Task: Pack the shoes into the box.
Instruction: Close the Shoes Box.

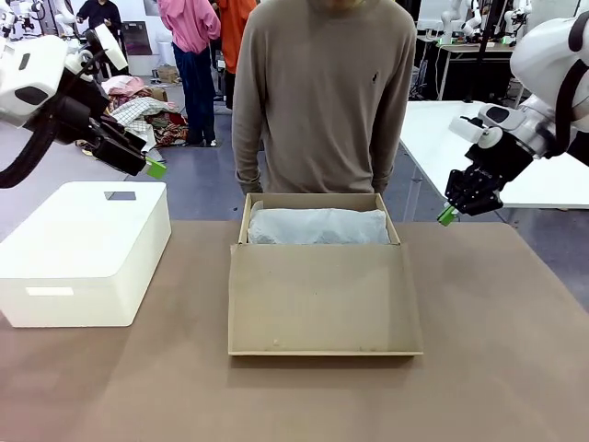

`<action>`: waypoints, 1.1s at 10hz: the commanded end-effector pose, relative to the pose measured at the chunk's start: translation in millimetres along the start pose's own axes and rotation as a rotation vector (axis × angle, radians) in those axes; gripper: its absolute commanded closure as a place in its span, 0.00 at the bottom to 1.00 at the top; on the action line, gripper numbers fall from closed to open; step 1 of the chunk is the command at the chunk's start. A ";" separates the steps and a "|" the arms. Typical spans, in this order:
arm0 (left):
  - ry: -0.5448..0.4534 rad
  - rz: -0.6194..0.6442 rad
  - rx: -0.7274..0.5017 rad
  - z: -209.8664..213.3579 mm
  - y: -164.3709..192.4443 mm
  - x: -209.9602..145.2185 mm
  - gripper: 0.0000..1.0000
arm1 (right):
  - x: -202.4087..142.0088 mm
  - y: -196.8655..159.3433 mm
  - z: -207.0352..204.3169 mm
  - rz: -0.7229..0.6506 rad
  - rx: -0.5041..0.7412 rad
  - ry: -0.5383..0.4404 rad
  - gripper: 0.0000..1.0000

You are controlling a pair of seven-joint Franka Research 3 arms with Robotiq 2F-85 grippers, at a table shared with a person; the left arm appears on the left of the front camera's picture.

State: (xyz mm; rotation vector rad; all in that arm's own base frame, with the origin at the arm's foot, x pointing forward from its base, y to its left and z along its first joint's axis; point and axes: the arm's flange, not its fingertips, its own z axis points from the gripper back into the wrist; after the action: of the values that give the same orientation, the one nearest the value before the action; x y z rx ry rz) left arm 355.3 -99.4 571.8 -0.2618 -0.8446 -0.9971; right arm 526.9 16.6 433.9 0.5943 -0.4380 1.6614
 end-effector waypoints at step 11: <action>-0.014 -0.008 -0.016 0.1 1.4 -1.3 0.00 | -24.3 14.0 -26.6 0.060 0.011 -0.120 1.00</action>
State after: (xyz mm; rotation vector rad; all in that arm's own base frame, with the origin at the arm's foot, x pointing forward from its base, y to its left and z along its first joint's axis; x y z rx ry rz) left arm 355.3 -99.4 571.9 -0.2618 -0.8447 -0.9971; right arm 520.4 13.4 407.3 0.6637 -0.4596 1.6600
